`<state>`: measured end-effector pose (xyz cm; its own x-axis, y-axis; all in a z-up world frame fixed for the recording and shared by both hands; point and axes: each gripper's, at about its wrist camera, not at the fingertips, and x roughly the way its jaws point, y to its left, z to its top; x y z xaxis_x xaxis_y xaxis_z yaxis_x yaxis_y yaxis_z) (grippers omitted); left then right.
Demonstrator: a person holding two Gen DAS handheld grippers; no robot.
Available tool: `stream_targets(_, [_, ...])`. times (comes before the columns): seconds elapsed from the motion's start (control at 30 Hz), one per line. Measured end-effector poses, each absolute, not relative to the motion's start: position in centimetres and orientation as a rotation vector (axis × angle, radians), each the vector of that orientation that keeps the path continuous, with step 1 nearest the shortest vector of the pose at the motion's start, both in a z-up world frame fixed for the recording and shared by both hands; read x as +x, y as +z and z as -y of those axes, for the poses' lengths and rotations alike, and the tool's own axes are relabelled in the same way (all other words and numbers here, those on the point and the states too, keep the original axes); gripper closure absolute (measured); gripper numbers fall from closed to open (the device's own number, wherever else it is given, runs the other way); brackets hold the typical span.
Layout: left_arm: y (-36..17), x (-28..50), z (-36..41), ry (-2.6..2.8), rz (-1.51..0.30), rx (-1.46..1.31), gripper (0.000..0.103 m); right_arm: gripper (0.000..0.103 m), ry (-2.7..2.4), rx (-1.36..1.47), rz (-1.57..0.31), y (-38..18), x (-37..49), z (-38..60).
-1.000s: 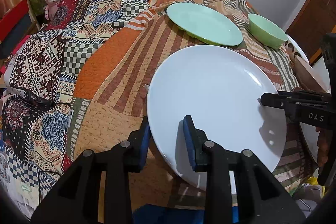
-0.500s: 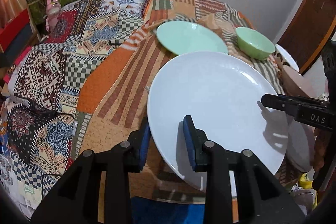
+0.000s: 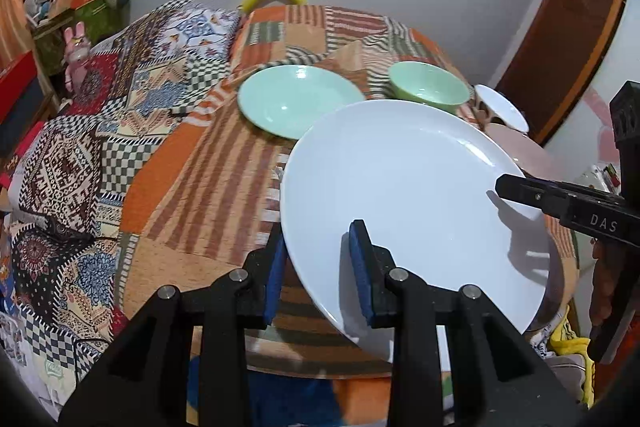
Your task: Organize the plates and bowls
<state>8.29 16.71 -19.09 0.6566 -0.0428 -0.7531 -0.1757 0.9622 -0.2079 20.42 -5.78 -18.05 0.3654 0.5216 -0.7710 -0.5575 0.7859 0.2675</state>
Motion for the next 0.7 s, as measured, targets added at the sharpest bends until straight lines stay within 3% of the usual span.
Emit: stream_targets(0.7, [-19.3, 8.6, -8.9, -0.018, -0.925, -0.203, 0.072, 0.076, 0.62, 0.052, -0.976, -18.9, 17.7, 14.3])
